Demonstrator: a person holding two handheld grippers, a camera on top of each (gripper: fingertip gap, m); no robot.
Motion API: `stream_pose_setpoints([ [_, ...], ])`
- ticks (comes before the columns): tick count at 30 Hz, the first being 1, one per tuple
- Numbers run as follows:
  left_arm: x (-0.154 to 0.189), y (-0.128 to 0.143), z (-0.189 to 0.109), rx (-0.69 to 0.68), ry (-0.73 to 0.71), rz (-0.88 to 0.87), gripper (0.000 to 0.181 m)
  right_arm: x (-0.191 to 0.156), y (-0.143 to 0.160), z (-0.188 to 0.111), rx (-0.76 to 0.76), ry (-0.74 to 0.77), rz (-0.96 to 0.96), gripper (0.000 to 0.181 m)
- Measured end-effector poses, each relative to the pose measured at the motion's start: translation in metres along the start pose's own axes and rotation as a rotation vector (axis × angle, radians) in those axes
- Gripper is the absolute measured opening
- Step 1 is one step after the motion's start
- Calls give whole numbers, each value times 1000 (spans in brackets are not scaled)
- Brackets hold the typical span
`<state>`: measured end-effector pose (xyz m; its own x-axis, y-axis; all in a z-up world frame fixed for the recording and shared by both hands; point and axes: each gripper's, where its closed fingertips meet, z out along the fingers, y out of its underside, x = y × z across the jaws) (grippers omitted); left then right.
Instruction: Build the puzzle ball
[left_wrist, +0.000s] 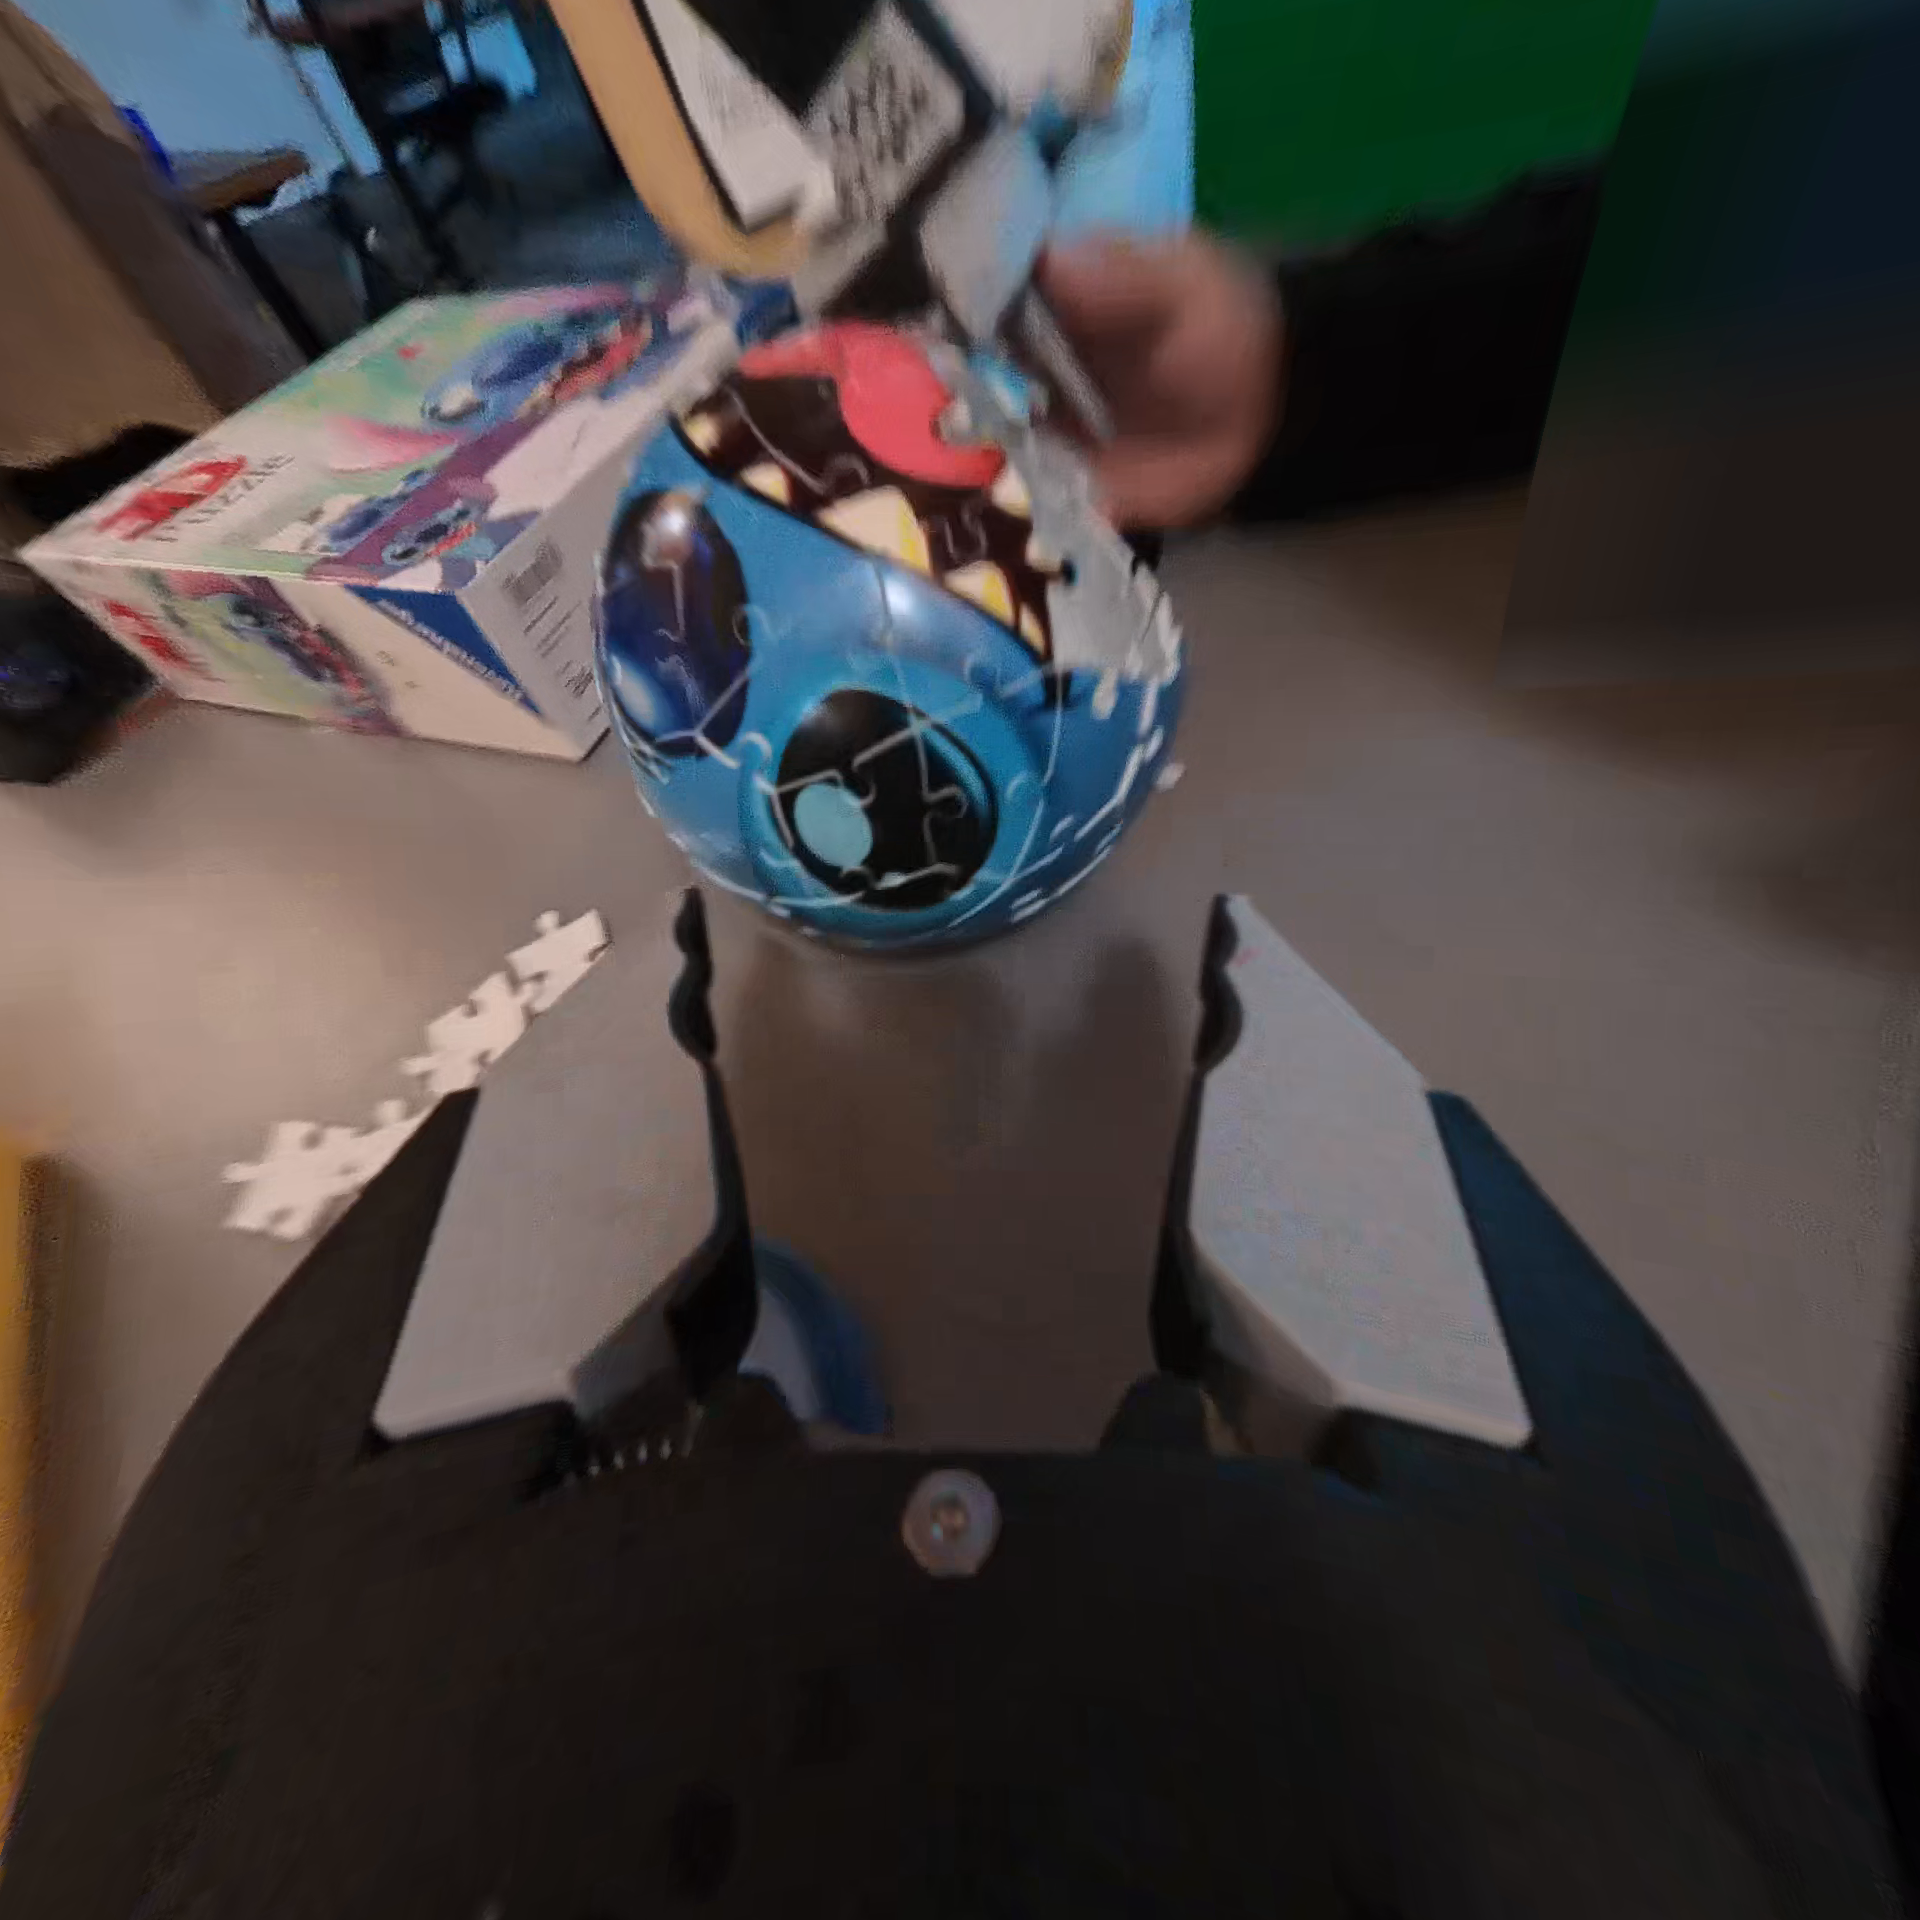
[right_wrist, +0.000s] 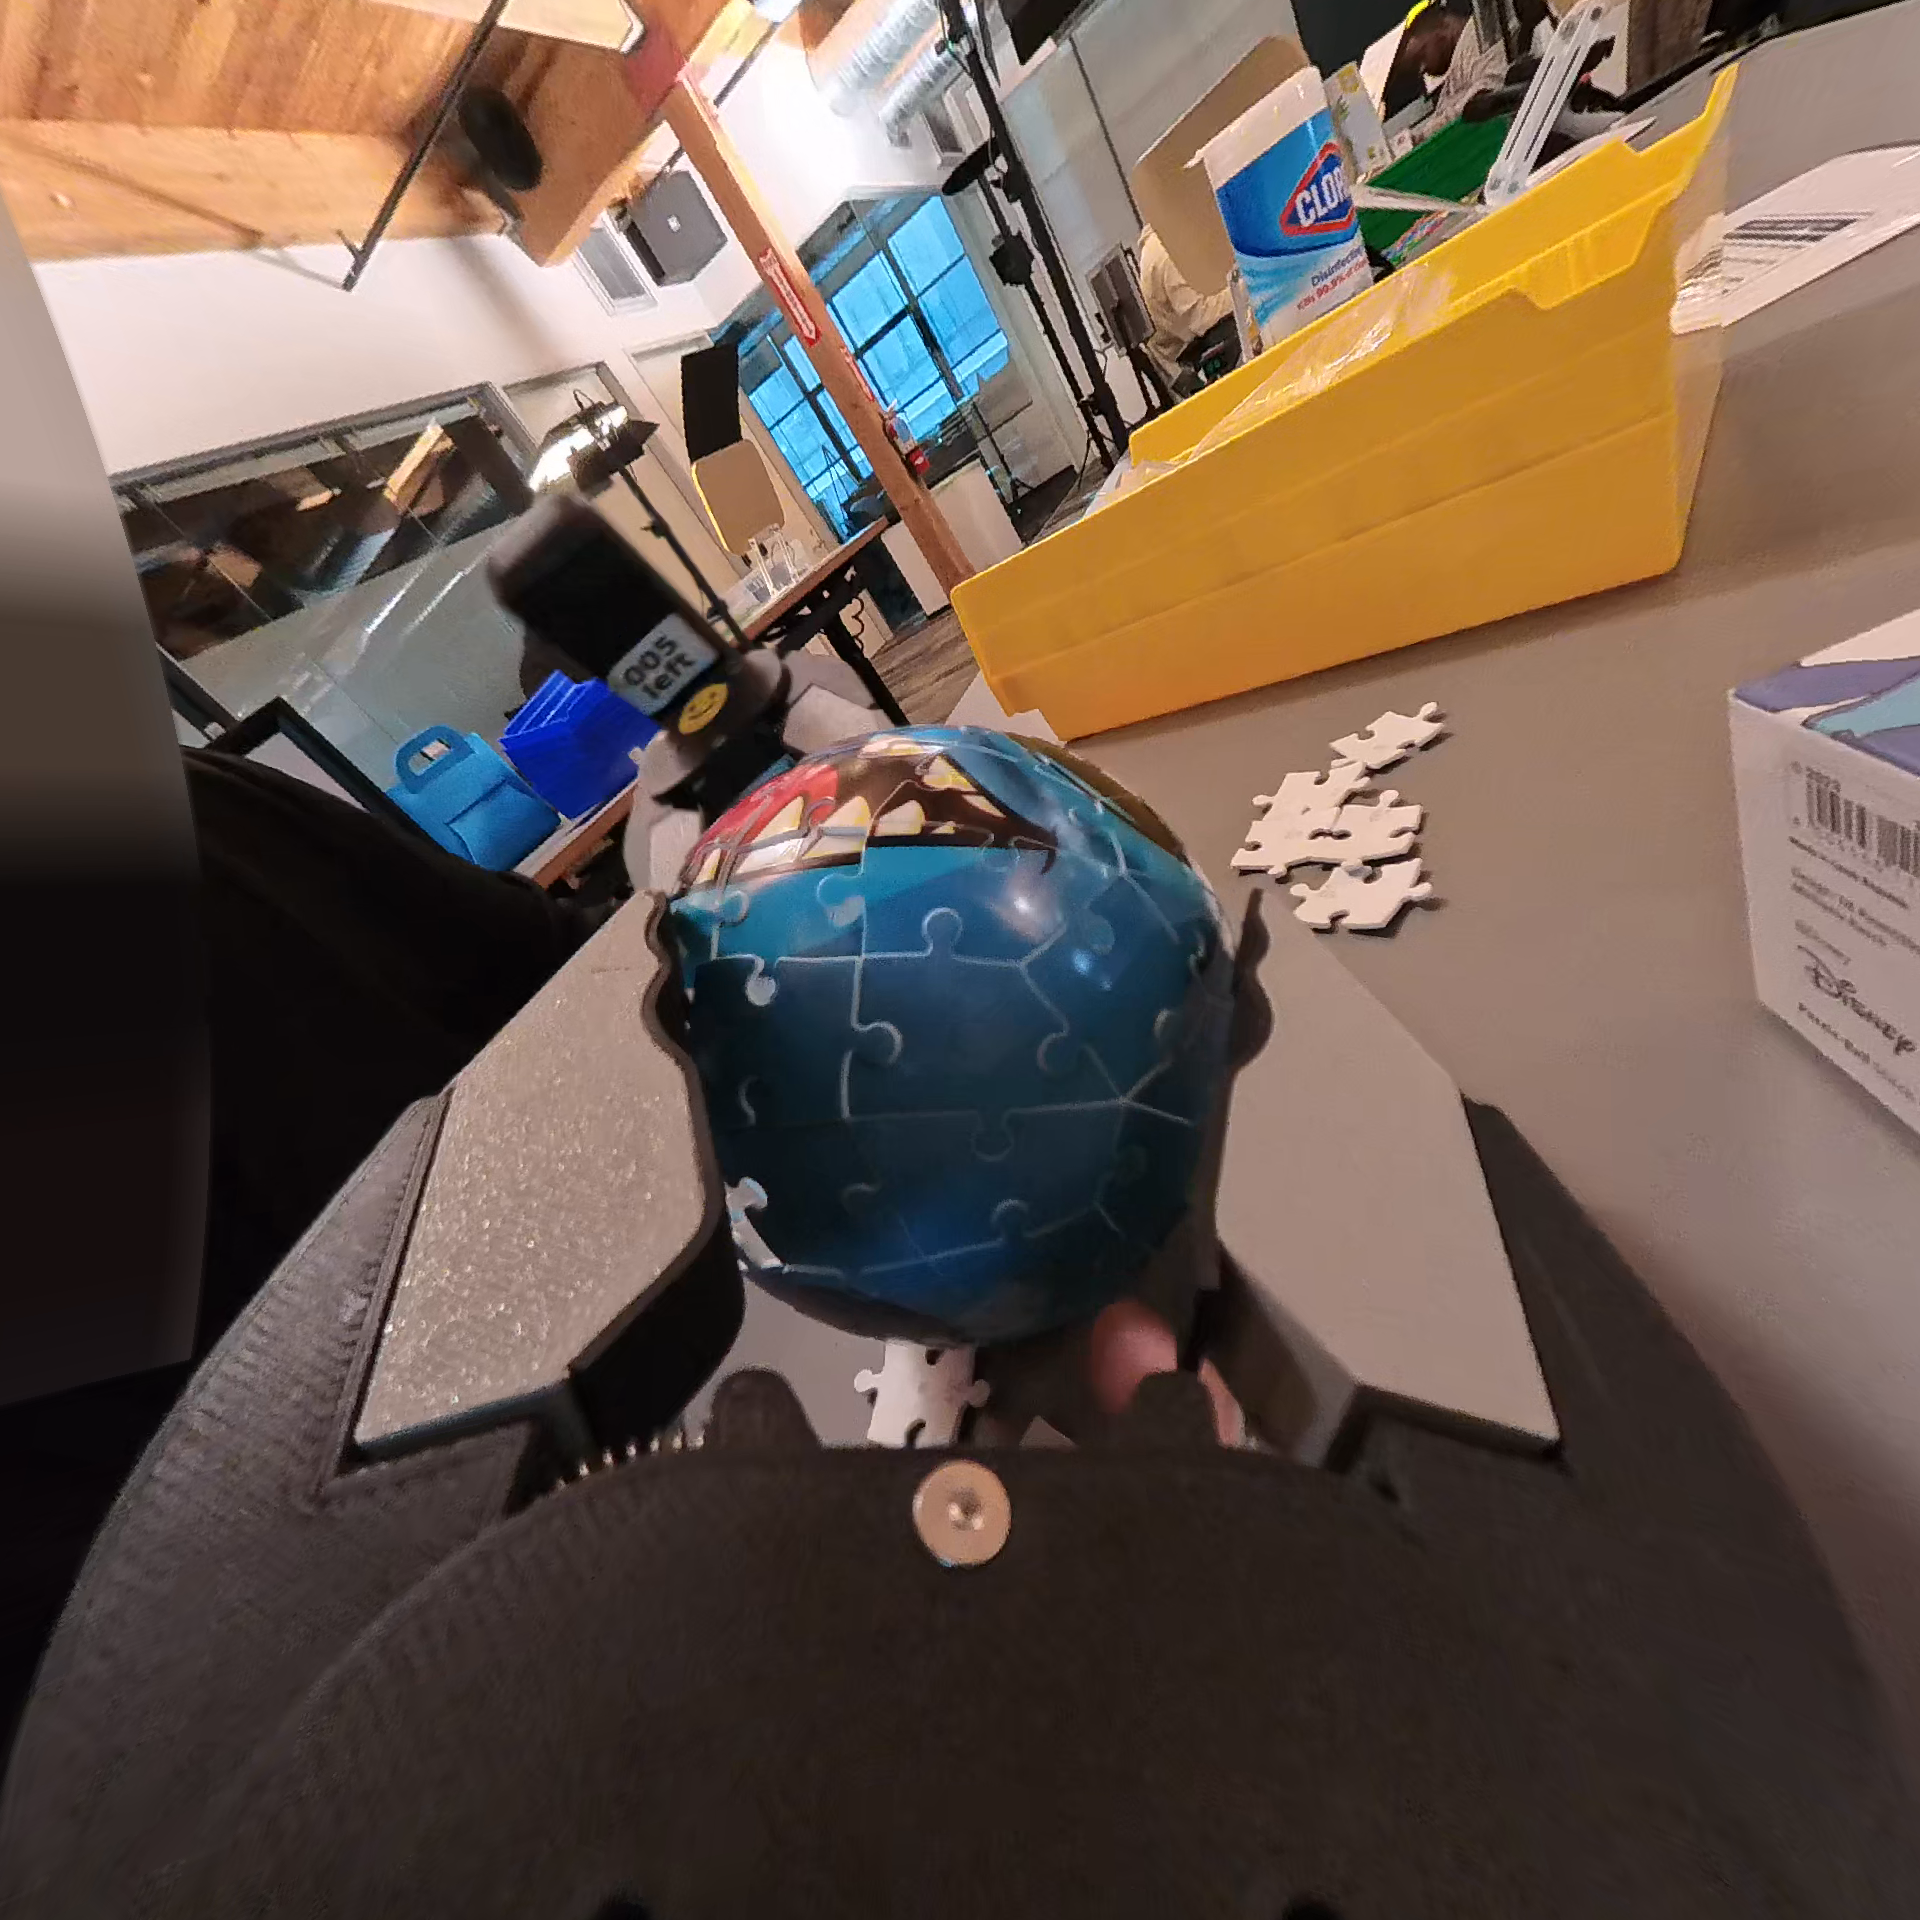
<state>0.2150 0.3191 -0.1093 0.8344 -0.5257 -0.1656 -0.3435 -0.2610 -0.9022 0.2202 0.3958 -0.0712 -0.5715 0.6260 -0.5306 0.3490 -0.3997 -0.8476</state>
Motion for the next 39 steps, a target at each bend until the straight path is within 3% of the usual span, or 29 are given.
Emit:
stream_pose_setpoints([
  [2, -8, 10, 12, -103, -70, 120, 101, 2, 0, 0, 0, -4, 21, 106],
  [8, -20, 11, 29, -125, -121, 186, 108, -12, 9, -3, -76, -68, -46, 118],
  [12, -18, 10, 31, -136, -76, 197, 107, -17, 21, -15, -191, -42, -284, 118],
  [17, -21, 14, 39, -192, -22, 232, 102, -12, 32, -29, -273, -18, -359, 120],
  [22, -30, 12, 51, -214, -48, 232, 100, 3, 30, -16, -293, 99, -488, 117],
  [29, -30, 18, 53, -234, -19, 192, 95, 3, 41, -17, -364, 135, -557, 125],
  [35, -29, 9, 53, -174, 13, 182, 94, 12, 48, -20, -414, 192, -590, 130],
  [39, -28, 10, 58, -201, 27, 212, 102, 6, 47, -22, -425, 166, -586, 130],
])
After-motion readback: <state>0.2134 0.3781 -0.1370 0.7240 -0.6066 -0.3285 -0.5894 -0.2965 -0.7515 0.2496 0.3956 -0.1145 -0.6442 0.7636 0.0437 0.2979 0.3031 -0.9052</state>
